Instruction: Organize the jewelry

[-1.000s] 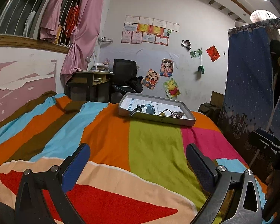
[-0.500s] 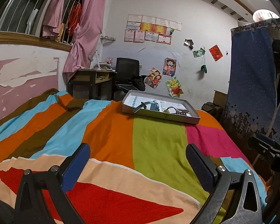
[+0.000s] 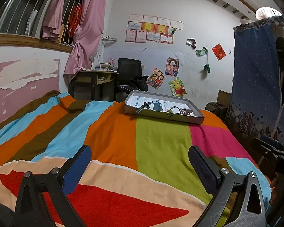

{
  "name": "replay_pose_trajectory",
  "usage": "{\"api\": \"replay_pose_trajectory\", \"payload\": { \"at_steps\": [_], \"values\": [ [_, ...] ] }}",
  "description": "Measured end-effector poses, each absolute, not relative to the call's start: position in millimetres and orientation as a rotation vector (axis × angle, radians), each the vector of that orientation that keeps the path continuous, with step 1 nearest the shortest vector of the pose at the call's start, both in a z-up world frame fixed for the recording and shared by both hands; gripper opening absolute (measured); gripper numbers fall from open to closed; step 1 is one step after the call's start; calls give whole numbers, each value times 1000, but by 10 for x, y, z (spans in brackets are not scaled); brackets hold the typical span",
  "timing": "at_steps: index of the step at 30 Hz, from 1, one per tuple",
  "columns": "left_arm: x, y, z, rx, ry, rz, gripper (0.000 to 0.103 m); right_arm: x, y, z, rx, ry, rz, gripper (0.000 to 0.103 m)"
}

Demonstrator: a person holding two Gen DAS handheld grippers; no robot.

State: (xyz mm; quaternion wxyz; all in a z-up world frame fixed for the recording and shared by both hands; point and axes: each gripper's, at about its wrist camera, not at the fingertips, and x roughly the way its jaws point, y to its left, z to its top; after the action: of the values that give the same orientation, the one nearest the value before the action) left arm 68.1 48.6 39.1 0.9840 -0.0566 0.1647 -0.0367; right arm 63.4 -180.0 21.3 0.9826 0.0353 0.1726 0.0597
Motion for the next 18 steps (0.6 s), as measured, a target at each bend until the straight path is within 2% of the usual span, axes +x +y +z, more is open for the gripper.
{"api": "replay_pose_trajectory", "payload": {
  "at_steps": [18],
  "values": [
    [685, 488, 386, -107, 327, -76, 103, 632, -1786, 203, 68, 346, 122, 101]
  ]
}}
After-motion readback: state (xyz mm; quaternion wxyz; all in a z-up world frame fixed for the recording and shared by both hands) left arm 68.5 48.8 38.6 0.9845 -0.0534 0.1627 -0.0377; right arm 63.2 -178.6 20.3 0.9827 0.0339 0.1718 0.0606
